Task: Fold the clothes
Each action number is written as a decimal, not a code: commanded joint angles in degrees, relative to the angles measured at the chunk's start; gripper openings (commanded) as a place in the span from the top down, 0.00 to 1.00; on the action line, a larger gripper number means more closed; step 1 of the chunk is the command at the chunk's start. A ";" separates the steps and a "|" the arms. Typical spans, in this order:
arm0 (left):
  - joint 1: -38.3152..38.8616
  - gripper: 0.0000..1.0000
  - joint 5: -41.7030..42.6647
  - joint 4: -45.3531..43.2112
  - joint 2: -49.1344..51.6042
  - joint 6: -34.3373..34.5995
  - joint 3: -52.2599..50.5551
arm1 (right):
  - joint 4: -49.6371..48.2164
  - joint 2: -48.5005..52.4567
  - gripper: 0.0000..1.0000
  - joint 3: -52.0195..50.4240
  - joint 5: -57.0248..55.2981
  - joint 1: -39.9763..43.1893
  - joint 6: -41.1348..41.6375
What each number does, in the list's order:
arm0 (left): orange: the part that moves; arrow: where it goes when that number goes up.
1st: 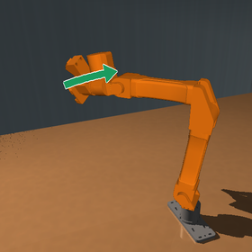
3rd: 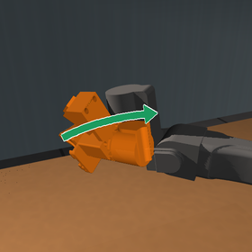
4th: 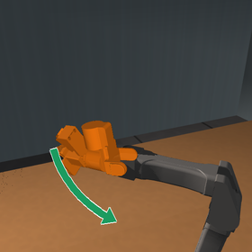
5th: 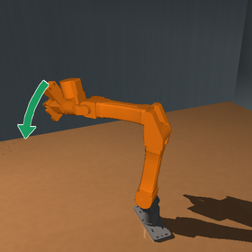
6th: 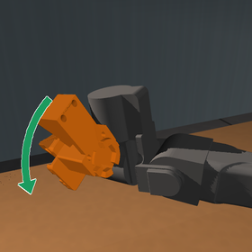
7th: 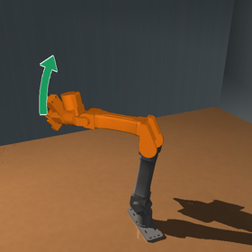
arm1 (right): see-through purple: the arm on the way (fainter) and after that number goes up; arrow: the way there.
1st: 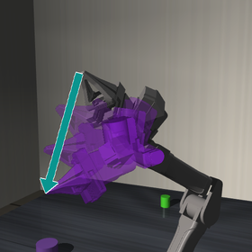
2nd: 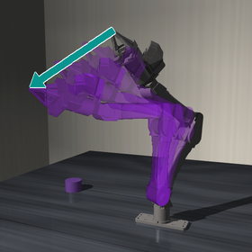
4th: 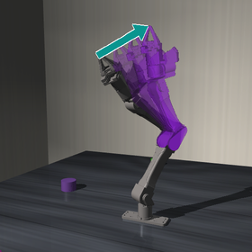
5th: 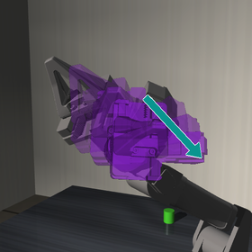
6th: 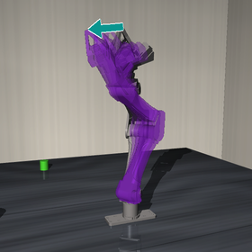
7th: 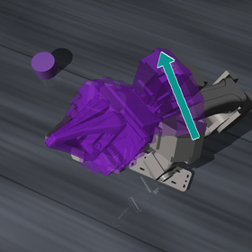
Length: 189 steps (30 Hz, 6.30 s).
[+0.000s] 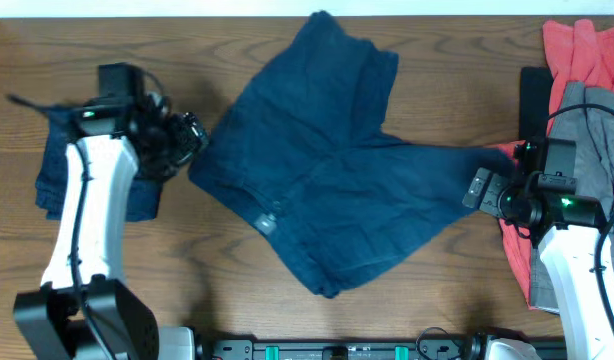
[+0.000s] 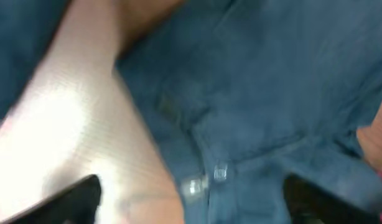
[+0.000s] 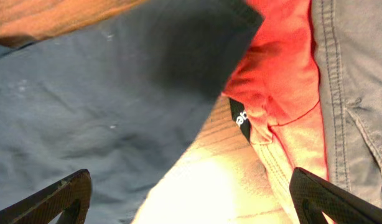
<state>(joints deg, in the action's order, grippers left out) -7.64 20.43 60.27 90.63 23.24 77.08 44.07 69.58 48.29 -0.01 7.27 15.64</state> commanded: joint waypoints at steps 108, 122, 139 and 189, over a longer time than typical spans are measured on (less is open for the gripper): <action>6.12 0.94 2.62 -24.09 1.31 18.62 -35.63 | -24.41 5.73 0.15 -19.91 10.08 -6.75 33.88; 6.12 0.94 2.40 -21.51 1.31 17.75 -35.63 | -22.45 5.77 0.37 -19.98 2.89 -14.21 43.87; 6.12 0.94 2.38 -17.44 1.31 16.90 -35.63 | -26.88 12.70 0.53 -19.98 1.53 -18.73 47.78; 21.33 0.94 -7.08 3.08 -56.98 38.64 -29.20 | -2.32 -6.95 0.99 19.15 0.13 -6.73 1.11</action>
<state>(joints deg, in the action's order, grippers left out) 14.04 25.61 61.87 32.40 51.92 46.98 44.62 58.30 65.95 5.10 -0.08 20.62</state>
